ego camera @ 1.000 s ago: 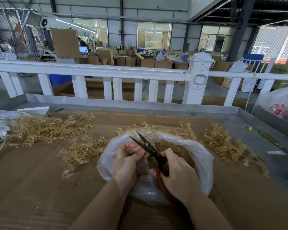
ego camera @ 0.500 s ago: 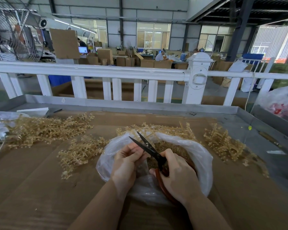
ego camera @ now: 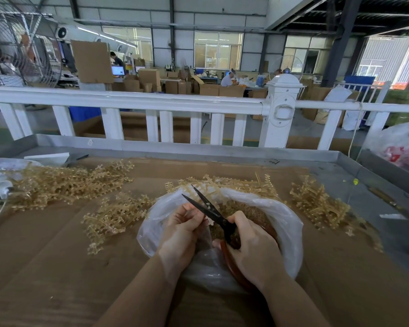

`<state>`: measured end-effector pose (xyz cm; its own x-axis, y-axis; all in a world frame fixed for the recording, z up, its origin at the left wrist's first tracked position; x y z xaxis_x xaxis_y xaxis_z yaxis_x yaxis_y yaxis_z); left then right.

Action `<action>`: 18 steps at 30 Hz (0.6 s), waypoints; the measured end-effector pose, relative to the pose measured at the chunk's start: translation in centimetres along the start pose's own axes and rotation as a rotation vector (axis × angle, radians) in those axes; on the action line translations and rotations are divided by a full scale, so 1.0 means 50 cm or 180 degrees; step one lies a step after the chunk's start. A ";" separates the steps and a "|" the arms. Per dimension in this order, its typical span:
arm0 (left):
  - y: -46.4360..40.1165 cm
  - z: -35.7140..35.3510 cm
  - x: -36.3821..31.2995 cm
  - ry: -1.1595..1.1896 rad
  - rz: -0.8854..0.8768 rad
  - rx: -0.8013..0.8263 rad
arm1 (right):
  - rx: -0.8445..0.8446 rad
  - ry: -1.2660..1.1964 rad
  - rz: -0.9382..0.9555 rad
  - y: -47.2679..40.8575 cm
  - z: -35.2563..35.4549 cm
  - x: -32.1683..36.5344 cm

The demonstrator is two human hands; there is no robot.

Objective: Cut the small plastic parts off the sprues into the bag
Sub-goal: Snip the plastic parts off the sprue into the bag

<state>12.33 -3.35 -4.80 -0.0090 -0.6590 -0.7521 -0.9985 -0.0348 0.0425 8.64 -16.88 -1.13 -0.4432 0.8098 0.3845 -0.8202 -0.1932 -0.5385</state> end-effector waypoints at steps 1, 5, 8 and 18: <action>0.000 -0.001 -0.001 0.0031 -0.0003 0.0012 | -0.0023 0.0016 0.0006 -0.001 0.001 0.001; -0.001 -0.001 -0.003 0.0153 -0.0044 0.0002 | -0.0075 0.0058 0.0017 -0.001 0.001 0.002; -0.004 0.003 0.000 0.0178 -0.0033 -0.0006 | -0.0052 0.0069 0.0027 -0.001 -0.002 0.002; -0.009 0.013 0.008 0.0200 0.0098 -0.0048 | -0.0186 -0.0023 -0.0158 0.005 0.009 -0.002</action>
<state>12.72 -3.11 -5.52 -0.0358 -0.7057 -0.7076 -0.9969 -0.0249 0.0753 8.30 -17.25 -0.96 -0.4051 0.8136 0.4170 -0.8189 -0.1200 -0.5613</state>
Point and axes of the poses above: each hand's wrist, its own y-axis away from the middle knuckle, its own z-axis out of the back of the hand, x = y × z, the point moved 8 cm from there along -y, towards the middle knuckle, and after that the axes turned 1 degree about -z, right-handed, at the moved point
